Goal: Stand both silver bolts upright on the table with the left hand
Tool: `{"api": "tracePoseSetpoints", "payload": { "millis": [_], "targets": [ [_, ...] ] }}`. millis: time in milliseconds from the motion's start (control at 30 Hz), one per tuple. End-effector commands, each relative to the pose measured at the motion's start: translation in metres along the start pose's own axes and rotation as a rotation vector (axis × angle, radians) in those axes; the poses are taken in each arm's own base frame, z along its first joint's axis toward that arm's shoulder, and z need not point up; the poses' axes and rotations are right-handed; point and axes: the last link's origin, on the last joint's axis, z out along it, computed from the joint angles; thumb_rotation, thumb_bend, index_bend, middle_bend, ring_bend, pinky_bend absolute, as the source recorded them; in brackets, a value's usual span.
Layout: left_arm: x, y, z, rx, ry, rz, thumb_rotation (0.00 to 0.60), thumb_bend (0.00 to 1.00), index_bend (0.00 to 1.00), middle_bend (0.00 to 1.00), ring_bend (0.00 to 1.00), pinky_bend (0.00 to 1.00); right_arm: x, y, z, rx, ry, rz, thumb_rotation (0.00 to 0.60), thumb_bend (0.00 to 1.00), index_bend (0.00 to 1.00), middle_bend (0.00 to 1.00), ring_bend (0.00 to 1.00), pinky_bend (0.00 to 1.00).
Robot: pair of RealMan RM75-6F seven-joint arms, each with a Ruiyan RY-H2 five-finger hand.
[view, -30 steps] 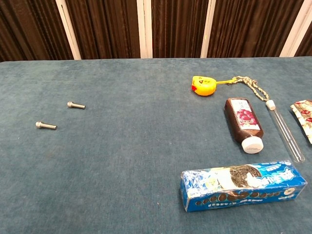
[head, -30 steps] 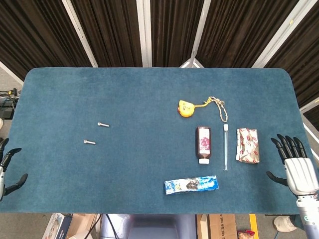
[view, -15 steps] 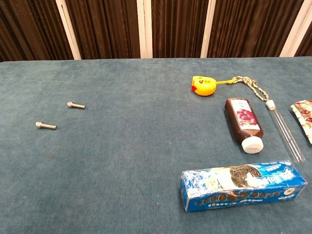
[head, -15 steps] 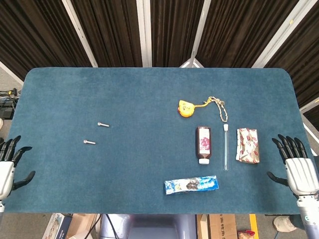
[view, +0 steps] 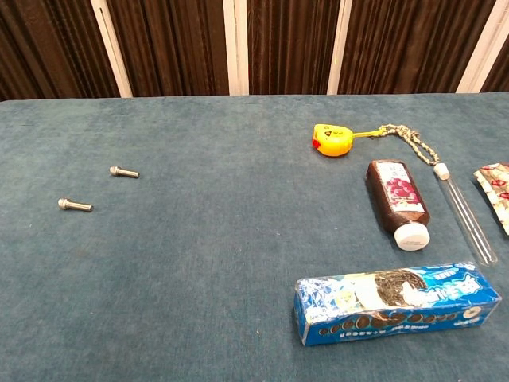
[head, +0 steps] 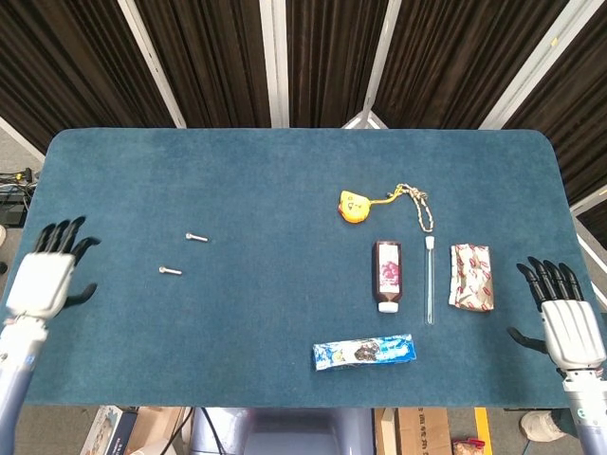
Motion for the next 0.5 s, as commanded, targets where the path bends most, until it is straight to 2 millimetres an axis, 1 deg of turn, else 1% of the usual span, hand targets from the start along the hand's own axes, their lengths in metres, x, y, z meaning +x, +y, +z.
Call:
{"api": "tracePoseSetpoints", "payload": {
  "millis": [33,67,200,300,500],
  "targets": [
    [0.008,0.028,0.051,-0.025,-0.016,0.062,0.6,0.37,0.27,0.01,0.0,0.0,-0.002,0.0,0.001,-0.006,-0.008,-0.007,0.6,0.11,0.13,0.09,0.05,0.0],
    [0.006,0.034,0.06,-0.023,-0.024,0.078,0.6,0.37,0.28,0.02,0.0,0.0,-0.003,0.001,0.001,-0.011,-0.011,-0.011,0.6,0.11,0.13,0.09,0.05,0.0],
    [-0.004,0.054,0.082,-0.028,-0.046,0.111,0.6,0.37,0.28,0.02,0.0,0.0,-0.003,0.005,0.003,-0.032,-0.006,-0.018,0.6,0.11,0.13,0.09,0.05,0.0],
    [-0.01,0.07,0.094,-0.034,-0.042,0.122,0.6,0.37,0.29,0.02,0.0,0.0,-0.003,0.007,0.004,-0.045,-0.002,-0.021,0.6,0.11,0.13,0.09,0.05,0.0],
    [-0.027,0.087,0.113,-0.033,-0.049,0.145,0.6,0.37,0.3,0.02,0.0,0.0,-0.003,0.009,0.004,-0.054,0.005,-0.028,0.6,0.11,0.13,0.09,0.05,0.0]
  ]
}}
